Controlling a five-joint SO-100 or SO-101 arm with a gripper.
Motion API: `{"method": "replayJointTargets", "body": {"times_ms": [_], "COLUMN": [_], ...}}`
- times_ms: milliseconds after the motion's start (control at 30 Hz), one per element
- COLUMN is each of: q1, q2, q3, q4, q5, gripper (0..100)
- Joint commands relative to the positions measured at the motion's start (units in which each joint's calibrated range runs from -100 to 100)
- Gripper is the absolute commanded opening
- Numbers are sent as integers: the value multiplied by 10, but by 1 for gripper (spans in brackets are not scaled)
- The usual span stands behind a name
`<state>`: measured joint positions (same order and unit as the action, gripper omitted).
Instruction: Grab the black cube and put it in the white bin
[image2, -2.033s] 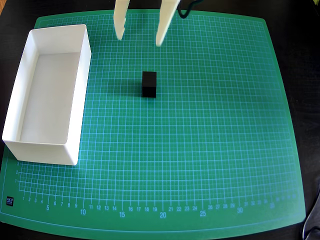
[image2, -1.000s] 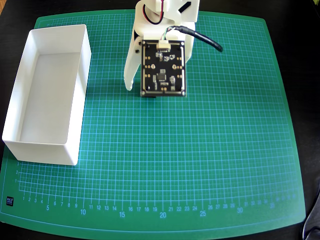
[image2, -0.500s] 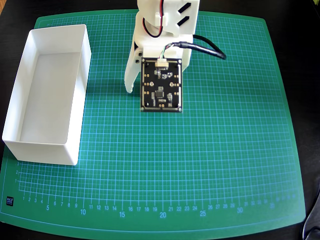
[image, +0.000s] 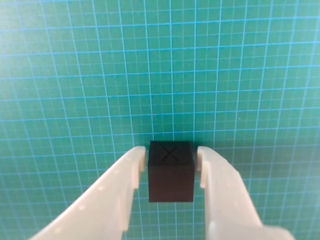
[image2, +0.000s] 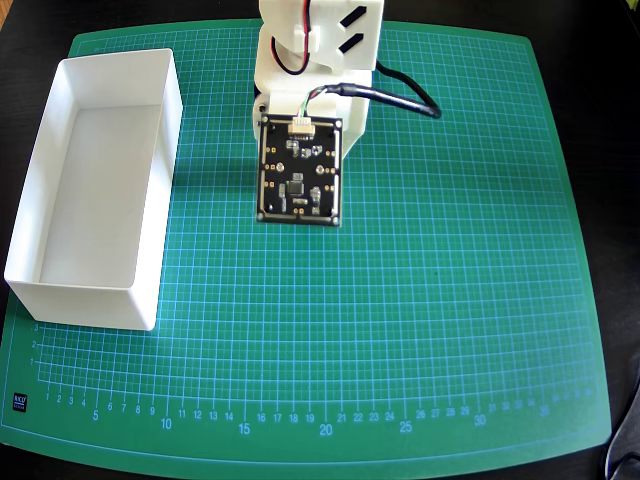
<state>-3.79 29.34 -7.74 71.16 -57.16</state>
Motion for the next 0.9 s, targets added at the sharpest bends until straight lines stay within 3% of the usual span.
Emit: {"method": "replayJointTargets", "body": {"times_ms": [0, 367, 567, 867], "q1": [2, 4, 12, 17], "q2": [-4, -4, -12, -164], "q3": [-12, -11, -22, -42], "q4": [0, 1, 66, 135], "q5": [-1, -2, -1, 4], "gripper": [12, 6, 1, 1]}}
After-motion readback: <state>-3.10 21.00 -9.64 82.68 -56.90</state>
